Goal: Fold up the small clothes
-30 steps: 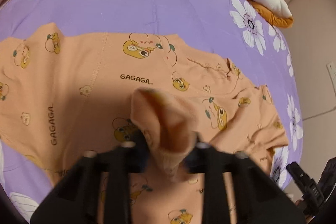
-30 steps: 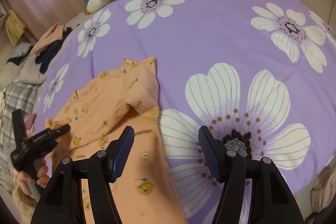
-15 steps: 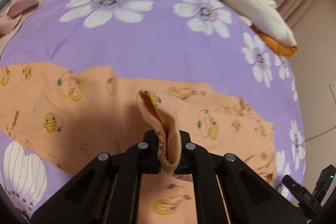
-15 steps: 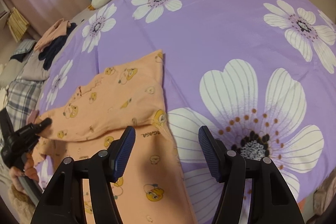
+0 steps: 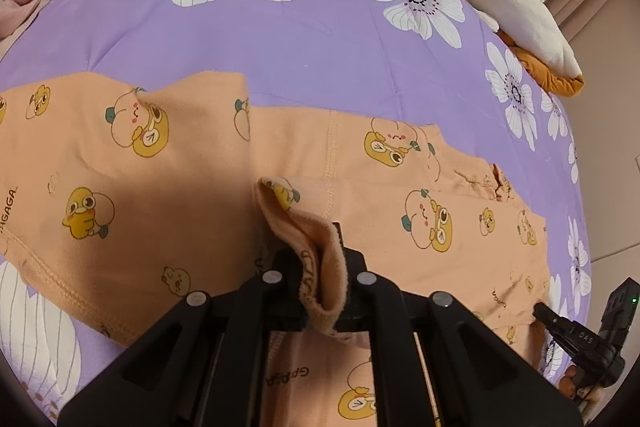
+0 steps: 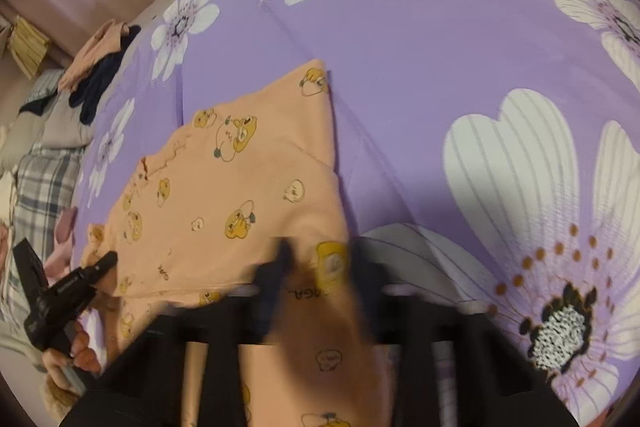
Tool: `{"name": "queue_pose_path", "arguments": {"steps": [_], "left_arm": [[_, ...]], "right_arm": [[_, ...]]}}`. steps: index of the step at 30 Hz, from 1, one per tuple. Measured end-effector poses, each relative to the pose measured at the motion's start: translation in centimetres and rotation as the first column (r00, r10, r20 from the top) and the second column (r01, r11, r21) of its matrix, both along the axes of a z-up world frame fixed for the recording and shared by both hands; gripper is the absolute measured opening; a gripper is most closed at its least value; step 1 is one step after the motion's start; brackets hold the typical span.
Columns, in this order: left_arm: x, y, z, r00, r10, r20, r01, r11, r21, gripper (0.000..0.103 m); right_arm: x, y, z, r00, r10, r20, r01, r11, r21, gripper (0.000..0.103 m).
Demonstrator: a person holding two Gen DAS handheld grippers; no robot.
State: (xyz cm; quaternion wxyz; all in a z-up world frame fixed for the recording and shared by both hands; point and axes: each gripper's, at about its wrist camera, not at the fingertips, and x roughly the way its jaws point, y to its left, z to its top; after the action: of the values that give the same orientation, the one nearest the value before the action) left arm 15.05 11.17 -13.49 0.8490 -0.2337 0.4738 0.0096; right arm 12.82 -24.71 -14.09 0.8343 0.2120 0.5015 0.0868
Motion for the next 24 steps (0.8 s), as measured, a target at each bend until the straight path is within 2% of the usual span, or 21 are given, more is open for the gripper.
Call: {"name": "queue_pose_path", "arguments": {"steps": [3, 6, 10, 13, 18, 21, 22, 24], "left_arm": [[-0.1, -0.1, 0.3, 1.0, -0.005, 0.005, 0.005, 1.0, -0.014, 0.008], [-0.4, -0.2, 0.5, 1.0, -0.015, 0.025, 0.015, 1.0, -0.015, 0.009], [-0.4, 0.1, -0.1, 1.0, -0.011, 0.0, 0.011, 1.0, -0.012, 0.012], [-0.7, 0.2, 0.1, 1.0, -0.024, -0.001, 0.024, 1.0, -0.007, 0.014], [-1.3, 0.7, 0.5, 1.0, -0.021, -0.004, 0.021, 1.0, -0.009, 0.016], [-1.9, 0.9, 0.9, 1.0, -0.013, -0.001, 0.013, 1.0, -0.004, 0.013], [-2.1, 1.0, 1.1, 1.0, -0.015, 0.001, 0.015, 1.0, -0.01, 0.013], [-2.4, 1.1, 1.4, 1.0, -0.016, 0.006, 0.016, 1.0, -0.017, 0.013]], "right_arm": [[-0.4, -0.9, 1.6, 0.997, -0.033, 0.064, 0.035, 0.999, -0.022, 0.007], [-0.6, -2.1, 2.4, 0.995, -0.052, 0.084, 0.05, 0.999, 0.019, 0.007], [-0.6, -1.6, 0.2, 0.998, -0.051, 0.037, 0.052, 0.998, -0.032, 0.006], [-0.4, -1.3, -1.3, 0.998, -0.06, 0.008, 0.06, 0.998, -0.023, 0.004], [0.3, -1.2, -0.4, 0.999, -0.039, -0.006, 0.038, 0.998, -0.045, 0.004], [0.7, -1.0, 1.3, 0.999, -0.019, 0.036, 0.021, 0.997, -0.076, 0.014], [1.0, -1.1, 2.0, 0.998, -0.014, 0.06, 0.019, 0.996, -0.092, 0.026], [2.0, -1.5, 2.7, 0.996, -0.018, 0.082, 0.026, 0.994, -0.103, 0.044]]}}
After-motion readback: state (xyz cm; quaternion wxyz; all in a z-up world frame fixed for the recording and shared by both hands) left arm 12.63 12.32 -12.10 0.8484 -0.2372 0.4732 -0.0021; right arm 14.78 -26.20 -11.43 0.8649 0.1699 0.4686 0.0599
